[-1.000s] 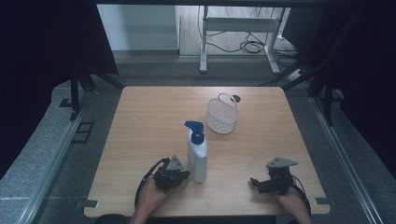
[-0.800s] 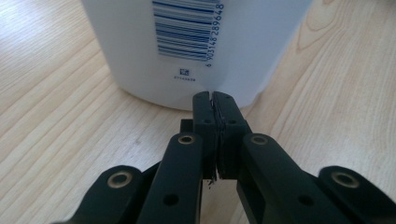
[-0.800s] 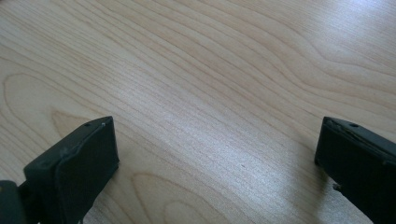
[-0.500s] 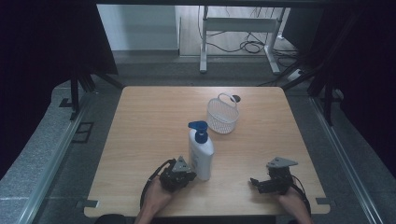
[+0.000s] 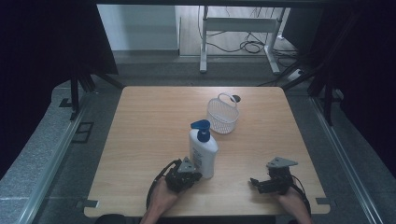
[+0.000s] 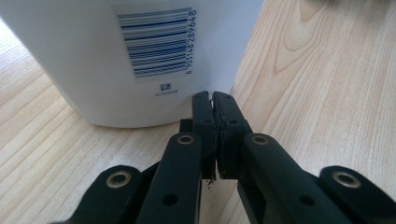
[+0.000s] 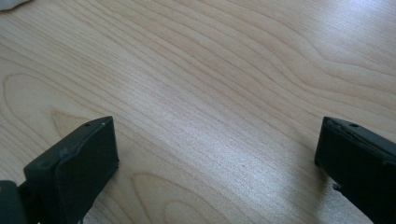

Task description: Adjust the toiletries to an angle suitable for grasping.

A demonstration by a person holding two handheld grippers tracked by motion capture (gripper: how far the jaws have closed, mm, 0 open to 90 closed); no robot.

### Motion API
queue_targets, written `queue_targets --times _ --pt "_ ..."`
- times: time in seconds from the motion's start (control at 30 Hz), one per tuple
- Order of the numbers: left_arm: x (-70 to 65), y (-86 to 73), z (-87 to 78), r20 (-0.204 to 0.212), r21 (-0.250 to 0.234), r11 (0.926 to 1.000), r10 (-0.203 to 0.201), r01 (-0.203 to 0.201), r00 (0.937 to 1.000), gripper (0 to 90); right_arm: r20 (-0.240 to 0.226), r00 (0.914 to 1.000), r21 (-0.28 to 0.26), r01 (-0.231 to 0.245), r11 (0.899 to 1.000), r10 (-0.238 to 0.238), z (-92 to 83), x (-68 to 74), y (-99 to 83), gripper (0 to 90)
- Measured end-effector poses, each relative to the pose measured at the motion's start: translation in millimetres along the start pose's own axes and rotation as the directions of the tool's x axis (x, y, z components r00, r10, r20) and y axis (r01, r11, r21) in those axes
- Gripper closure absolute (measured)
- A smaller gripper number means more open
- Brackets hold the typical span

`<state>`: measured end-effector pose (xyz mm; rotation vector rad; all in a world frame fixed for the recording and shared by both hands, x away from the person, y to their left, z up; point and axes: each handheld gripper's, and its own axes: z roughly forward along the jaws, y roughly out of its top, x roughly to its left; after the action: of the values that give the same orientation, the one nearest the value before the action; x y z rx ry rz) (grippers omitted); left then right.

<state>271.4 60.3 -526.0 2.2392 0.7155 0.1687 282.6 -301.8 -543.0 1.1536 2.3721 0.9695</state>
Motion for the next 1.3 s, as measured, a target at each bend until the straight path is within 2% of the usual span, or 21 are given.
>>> queue_targets --times 0.33,0.57,0.8,1.0,1.3 --pt "-3.2 3.9 7.1 0.002 0.006 1.0000 0.000 0.000 1.0000 86.4 0.001 1.0000 0.000 -0.001 1.000 0.001 0.0 0.1 0.0 0.0" --pt "-1.9 4.1 2.4 -0.006 0.001 1.0000 -0.001 0.001 1.0000 84.6 0.000 1.0000 0.000 -0.001 1.000 0.001 0.0 0.1 0.0 0.0" --pt "-1.0 3.0 -5.0 -0.016 -0.011 0.9999 -0.013 0.013 0.9998 74.7 0.000 1.0000 -0.001 -0.001 1.000 0.001 0.0 0.1 0.0 0.0" --pt "-0.6 0.4 -11.1 -0.042 -0.016 0.9997 -0.018 0.017 0.9990 66.8 0.001 1.0000 -0.001 0.000 1.000 0.000 0.0 0.0 0.0 0.0" --pt "-0.9 -2.9 -15.8 -0.076 0.002 0.9999 -0.011 0.011 0.9970 56.9 0.000 1.0000 -0.001 -0.001 1.000 0.001 0.1 0.1 0.0 0.0"
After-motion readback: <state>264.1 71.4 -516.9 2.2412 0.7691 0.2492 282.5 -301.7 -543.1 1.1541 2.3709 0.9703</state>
